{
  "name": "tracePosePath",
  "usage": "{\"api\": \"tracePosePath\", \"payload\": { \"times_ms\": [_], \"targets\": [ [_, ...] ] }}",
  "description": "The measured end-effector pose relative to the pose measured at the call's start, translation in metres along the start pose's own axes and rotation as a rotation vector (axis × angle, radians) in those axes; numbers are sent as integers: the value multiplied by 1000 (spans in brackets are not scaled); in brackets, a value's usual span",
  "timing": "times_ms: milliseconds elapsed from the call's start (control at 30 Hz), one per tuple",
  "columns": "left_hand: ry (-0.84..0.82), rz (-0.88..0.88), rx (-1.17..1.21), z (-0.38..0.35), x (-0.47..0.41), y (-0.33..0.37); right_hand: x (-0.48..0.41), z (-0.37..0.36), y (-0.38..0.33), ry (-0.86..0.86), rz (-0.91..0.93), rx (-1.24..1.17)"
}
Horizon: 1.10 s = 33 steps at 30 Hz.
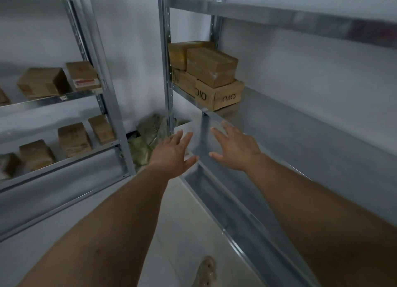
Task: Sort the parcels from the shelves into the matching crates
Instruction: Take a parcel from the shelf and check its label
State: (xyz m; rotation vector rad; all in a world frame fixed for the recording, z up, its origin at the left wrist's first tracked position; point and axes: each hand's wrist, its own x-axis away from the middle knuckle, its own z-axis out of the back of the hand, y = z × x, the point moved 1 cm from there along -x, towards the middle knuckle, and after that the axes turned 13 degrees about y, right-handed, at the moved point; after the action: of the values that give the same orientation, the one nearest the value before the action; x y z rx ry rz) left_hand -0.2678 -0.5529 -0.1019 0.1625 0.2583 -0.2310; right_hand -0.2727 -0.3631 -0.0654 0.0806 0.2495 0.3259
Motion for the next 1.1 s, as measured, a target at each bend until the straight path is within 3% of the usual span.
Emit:
{"api": "tracePosePath", "payload": {
  "times_ms": [533, 1100],
  "targets": [
    [145, -132, -34, -8, -294, -31, -235, -21, 124, 156, -210, -26],
    [233, -257, 79, 1, -453, -78, -327, -28, 147, 153, -577, -5]
  ]
}}
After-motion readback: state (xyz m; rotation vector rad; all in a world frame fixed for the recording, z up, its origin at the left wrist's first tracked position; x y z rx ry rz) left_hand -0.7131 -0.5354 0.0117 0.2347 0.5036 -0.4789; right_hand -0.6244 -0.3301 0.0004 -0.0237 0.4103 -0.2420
